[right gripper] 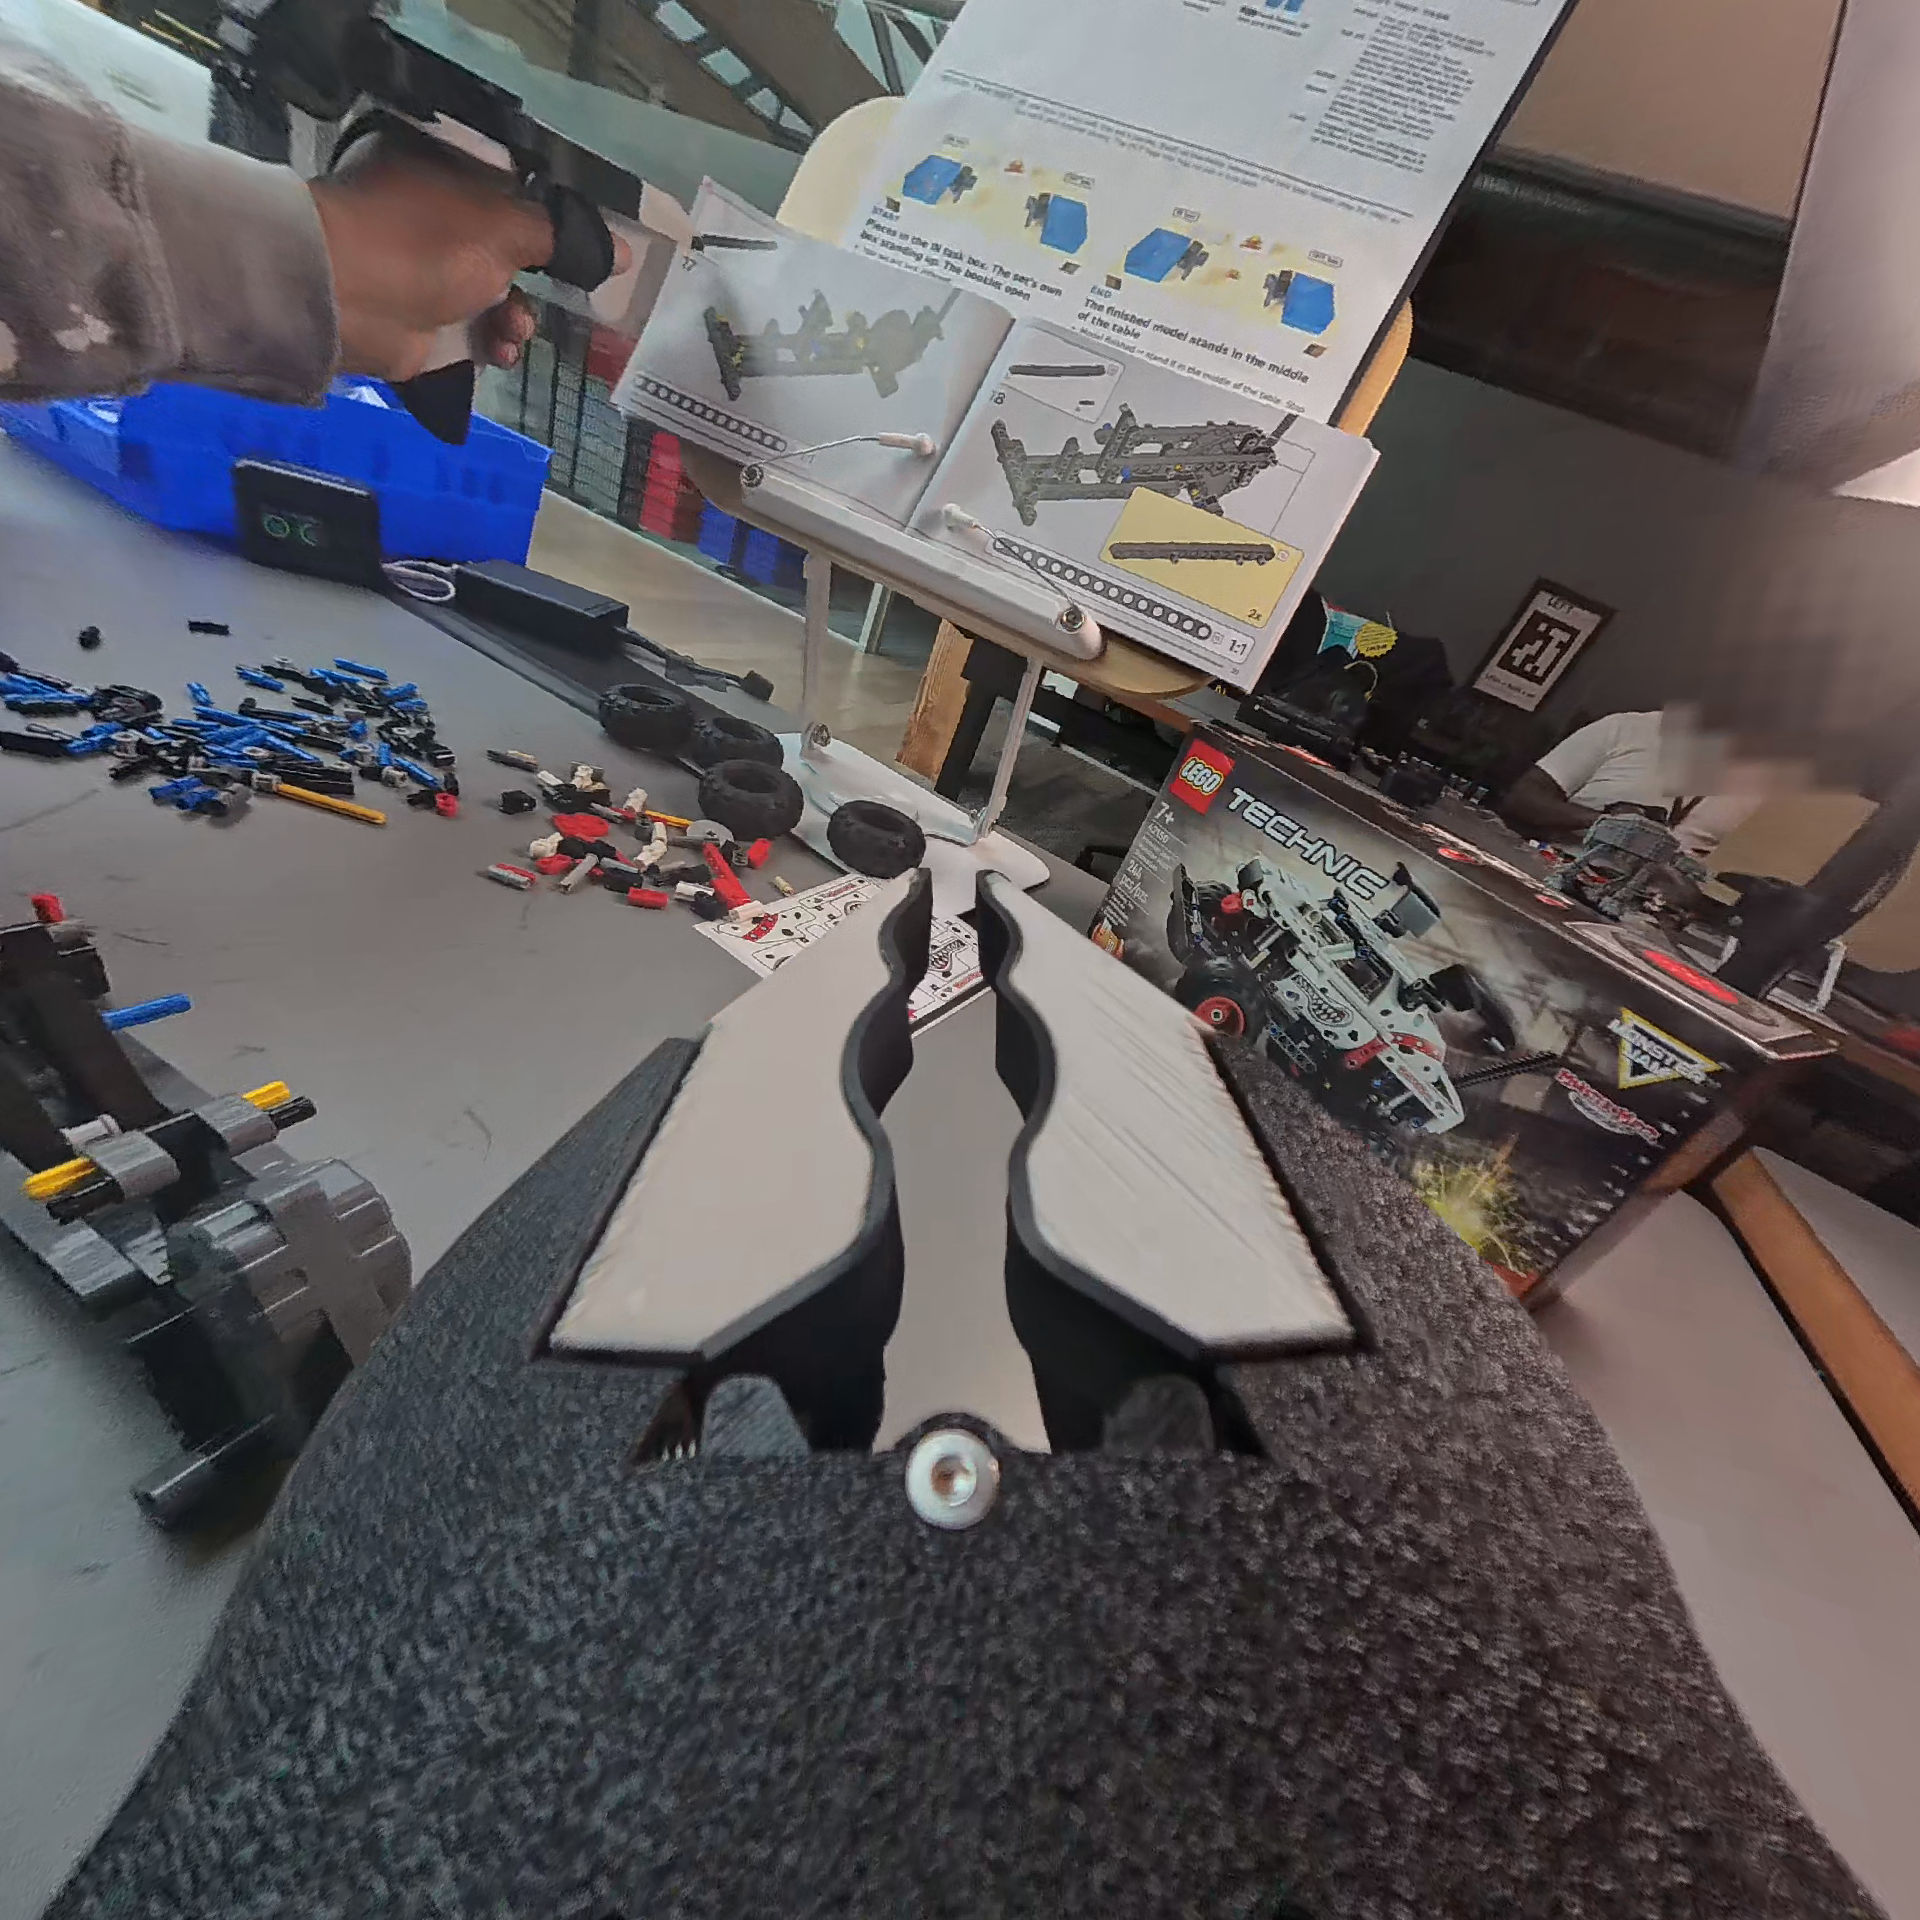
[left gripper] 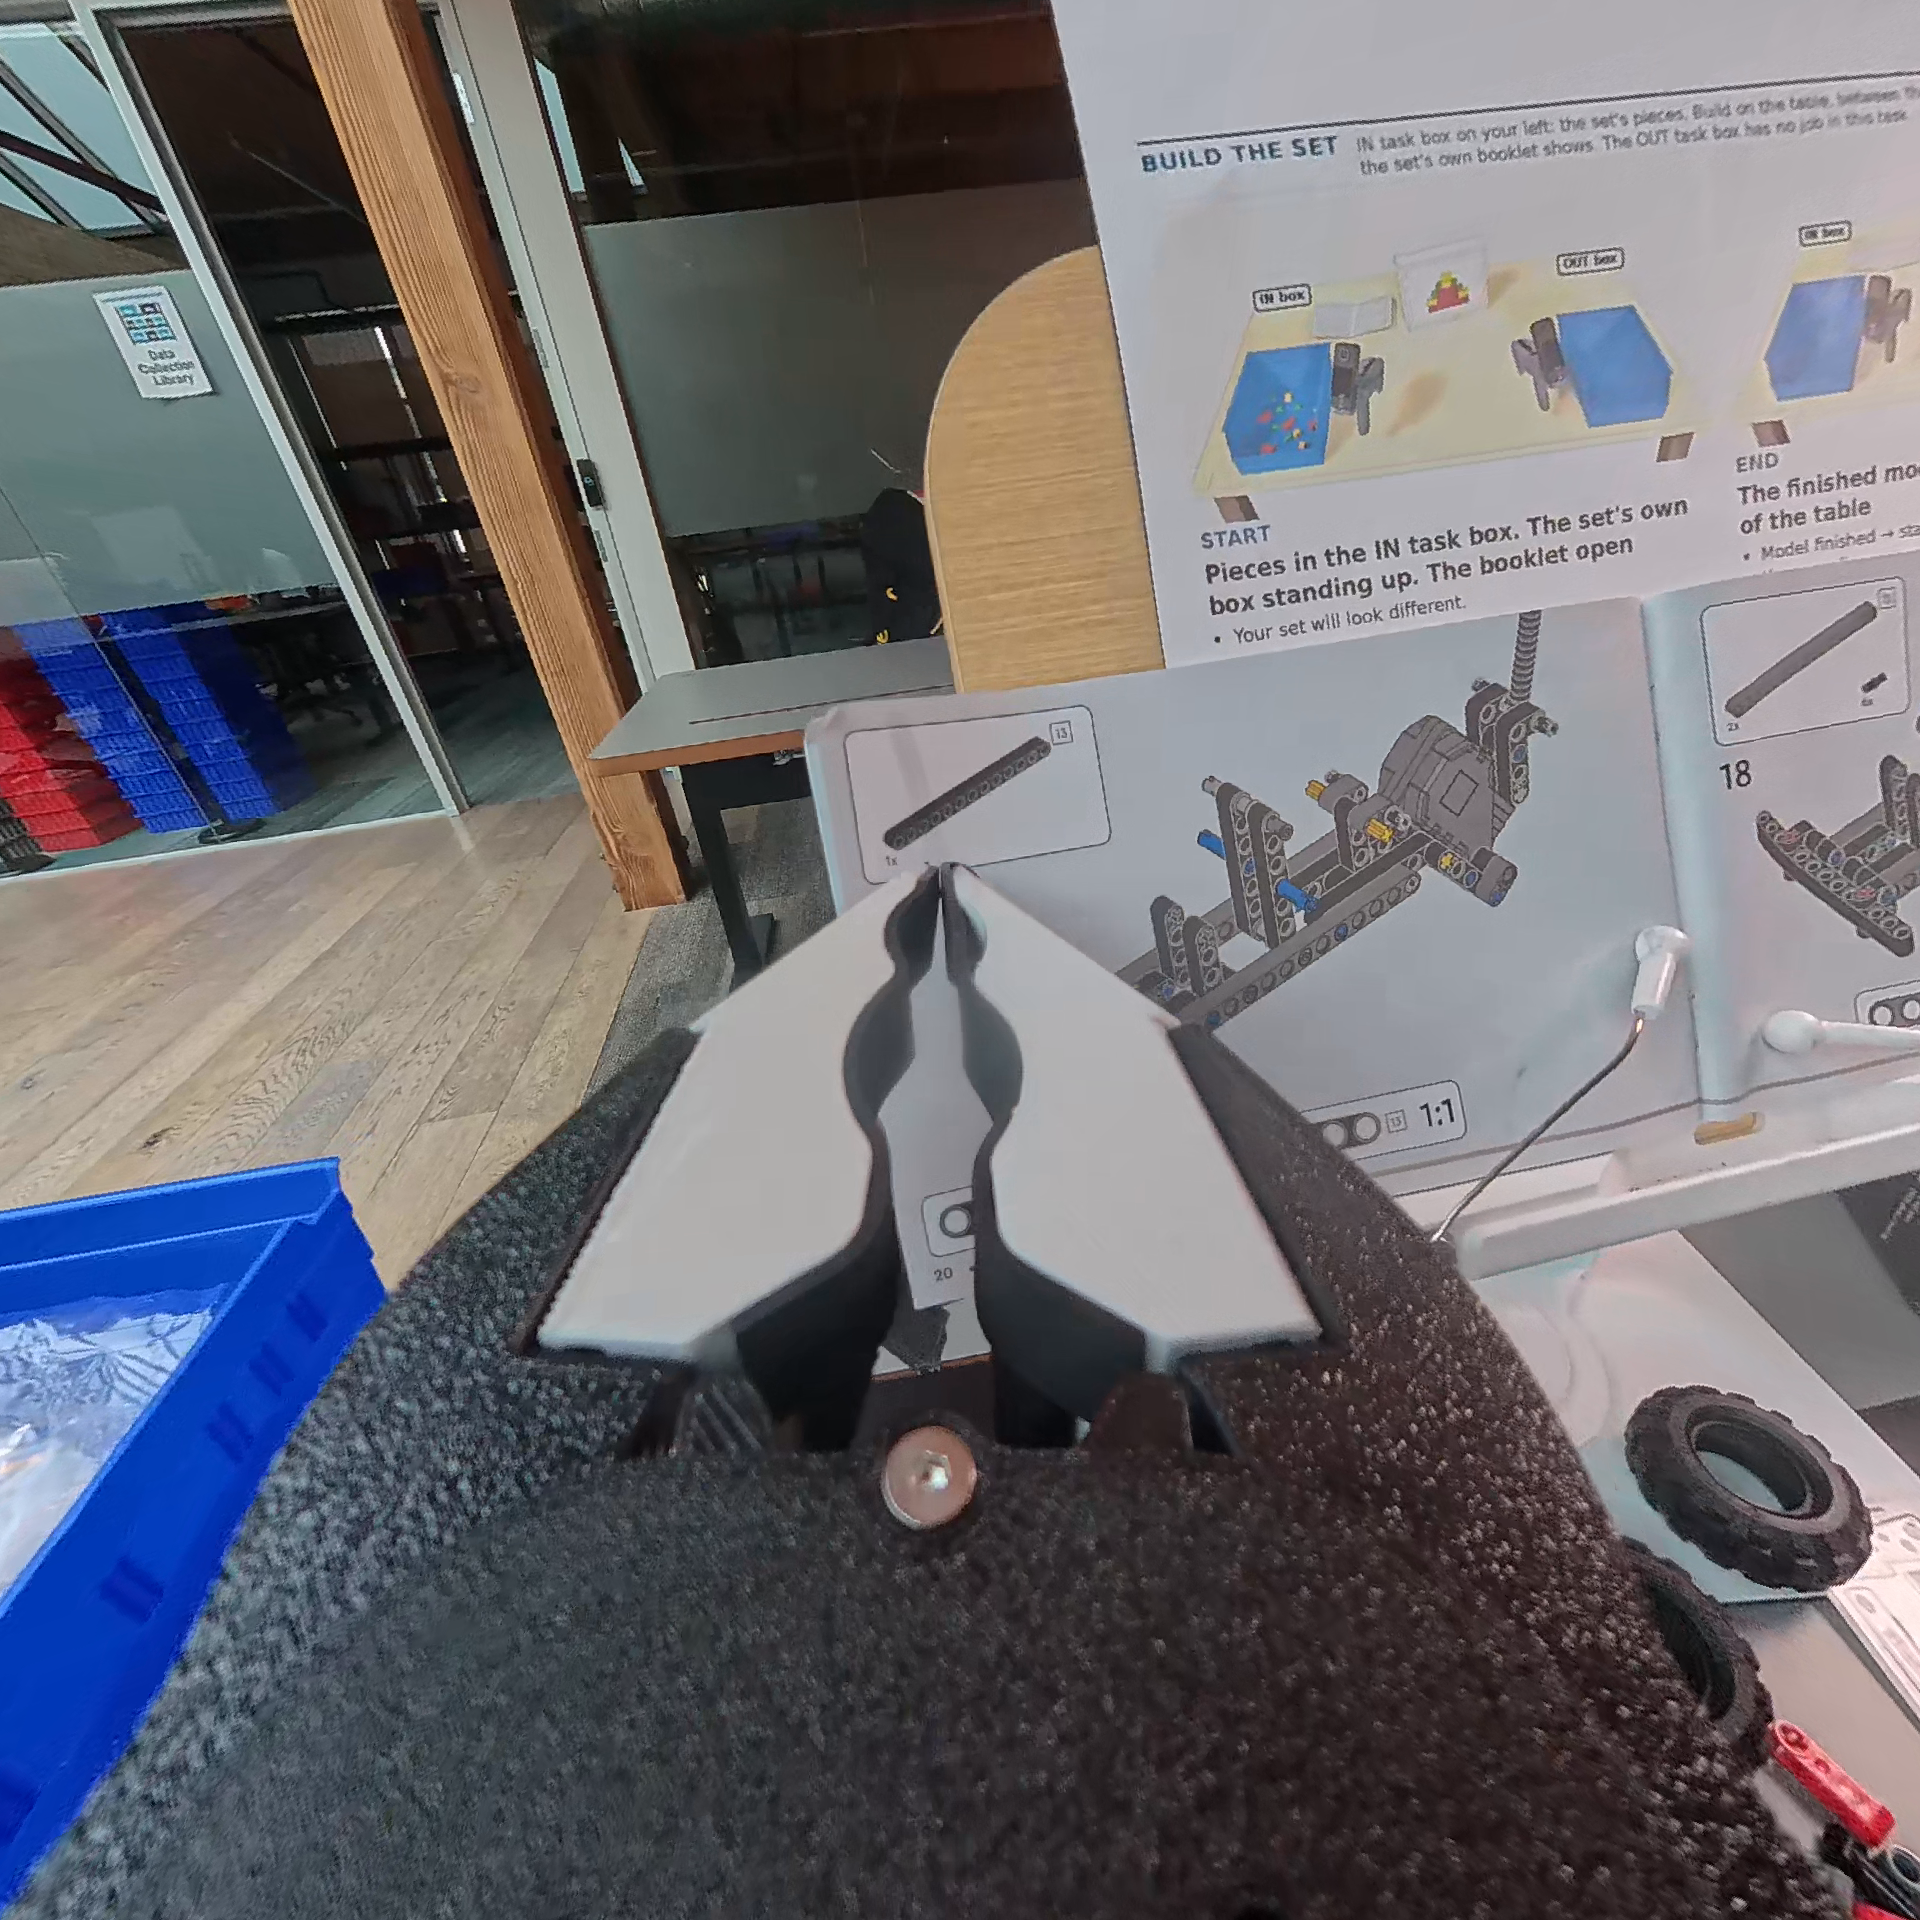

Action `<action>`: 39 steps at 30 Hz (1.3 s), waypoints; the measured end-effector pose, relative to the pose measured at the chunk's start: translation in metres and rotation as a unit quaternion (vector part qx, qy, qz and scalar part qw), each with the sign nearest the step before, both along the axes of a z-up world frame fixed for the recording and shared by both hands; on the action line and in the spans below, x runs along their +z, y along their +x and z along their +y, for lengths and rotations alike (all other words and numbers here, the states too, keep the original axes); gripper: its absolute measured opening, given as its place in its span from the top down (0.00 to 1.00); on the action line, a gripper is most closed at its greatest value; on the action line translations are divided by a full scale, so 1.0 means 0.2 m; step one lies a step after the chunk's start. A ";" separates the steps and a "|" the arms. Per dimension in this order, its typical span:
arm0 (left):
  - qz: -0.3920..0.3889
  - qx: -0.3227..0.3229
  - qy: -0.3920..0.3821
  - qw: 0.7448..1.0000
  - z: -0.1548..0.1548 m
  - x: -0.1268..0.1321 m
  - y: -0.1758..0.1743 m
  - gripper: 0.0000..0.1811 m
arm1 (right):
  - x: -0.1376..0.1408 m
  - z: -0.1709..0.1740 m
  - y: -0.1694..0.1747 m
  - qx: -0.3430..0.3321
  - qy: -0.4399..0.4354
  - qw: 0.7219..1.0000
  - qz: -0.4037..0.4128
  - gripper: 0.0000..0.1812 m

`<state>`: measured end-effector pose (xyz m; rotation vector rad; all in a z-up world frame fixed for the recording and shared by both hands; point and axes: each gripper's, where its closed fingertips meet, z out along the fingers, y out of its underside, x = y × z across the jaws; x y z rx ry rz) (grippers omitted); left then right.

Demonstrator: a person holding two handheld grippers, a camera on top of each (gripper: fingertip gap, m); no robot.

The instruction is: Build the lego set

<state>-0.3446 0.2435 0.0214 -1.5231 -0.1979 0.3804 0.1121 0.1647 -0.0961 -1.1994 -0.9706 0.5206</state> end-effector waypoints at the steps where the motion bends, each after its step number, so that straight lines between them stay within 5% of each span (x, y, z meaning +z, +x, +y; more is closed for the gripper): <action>1: 0.003 0.005 -0.002 1.000 -0.01 0.00 -0.02 0.99 | 0.00 -0.01 -0.01 0.003 0.009 1.000 -0.005 0.96; 9: 0.017 -0.017 -0.014 1.000 -0.04 -0.03 -0.03 0.99 | -0.06 -0.04 -0.05 0.014 0.015 0.999 -0.029 0.99; 17: 0.007 -0.079 -0.063 0.995 -0.02 -0.21 0.06 0.99 | -0.10 -0.04 -0.07 0.022 0.002 0.999 -0.040 1.00; 26: 0.002 -0.085 -0.065 0.994 -0.05 -0.19 0.09 0.98 | -0.09 -0.05 -0.06 0.021 -0.006 0.999 -0.033 1.00; 32: -0.081 -0.146 0.100 0.981 -0.28 0.24 0.26 0.93 | -0.08 -0.01 -0.03 0.003 -0.048 0.999 -0.009 0.96; 35: -0.039 -0.180 0.147 0.972 -0.50 0.44 0.45 0.84 | -0.07 0.00 -0.03 0.000 -0.052 0.999 -0.003 0.91; 39: 0.028 -0.227 0.141 0.963 -0.81 0.44 0.77 0.77 | -0.05 -0.03 -0.04 0.005 -0.039 0.999 -0.005 0.89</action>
